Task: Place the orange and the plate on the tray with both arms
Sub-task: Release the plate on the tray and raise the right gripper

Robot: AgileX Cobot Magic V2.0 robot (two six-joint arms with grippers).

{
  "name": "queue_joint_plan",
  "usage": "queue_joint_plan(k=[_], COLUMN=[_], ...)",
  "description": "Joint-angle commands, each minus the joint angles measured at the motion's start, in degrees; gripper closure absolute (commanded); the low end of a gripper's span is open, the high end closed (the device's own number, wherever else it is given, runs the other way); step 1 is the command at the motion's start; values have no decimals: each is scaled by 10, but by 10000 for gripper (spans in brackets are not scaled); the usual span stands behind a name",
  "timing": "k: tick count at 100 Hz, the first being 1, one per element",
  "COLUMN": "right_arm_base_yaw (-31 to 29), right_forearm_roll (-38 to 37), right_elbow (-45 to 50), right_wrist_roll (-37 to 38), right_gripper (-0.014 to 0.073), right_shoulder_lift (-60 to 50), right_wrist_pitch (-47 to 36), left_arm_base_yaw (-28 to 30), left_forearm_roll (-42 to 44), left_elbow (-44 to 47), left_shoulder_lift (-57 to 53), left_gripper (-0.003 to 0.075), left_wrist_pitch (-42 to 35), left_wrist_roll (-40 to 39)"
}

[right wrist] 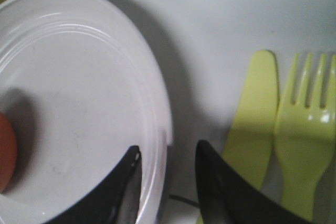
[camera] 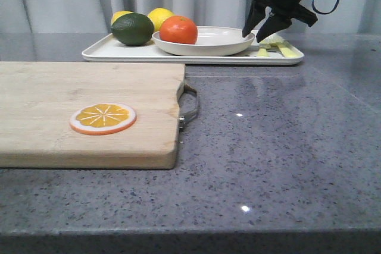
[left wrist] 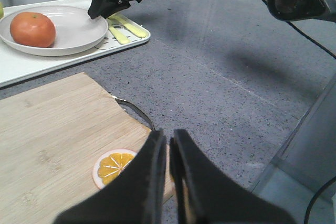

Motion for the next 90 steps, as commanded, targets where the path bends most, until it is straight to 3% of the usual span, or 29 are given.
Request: queue_joint_plan(k=[1,26,34,50,90], right_arm_base_yaw=[-1,-1,-1,-1,4], right_forearm_roll=[20,18,2,-33,-44], right_elbow=[-21,-21,-21,-20,-20], right_wrist_roll=[0,-50,-50,-52,-60], right_gripper=[300,316,406,669,661], right_shoulder_lift=[-48,-99,-122,-161,-229], right_wrist_pitch=[-15,0,9,51,113], left_arm_base_yaw=[-1,-1,-1,-1,-1], left_forearm_roll=[-2,-2,-2,-2,-2], left_elbow=[-15,-15,-15,-15,-15], left_shoulder_lift=[1,1,1,1,1], left_gripper=[714,714,714,714,714], left_wrist_pitch=[-42,-42,-42,-42,-42], left_wrist_roll=[2,2,2,2,2])
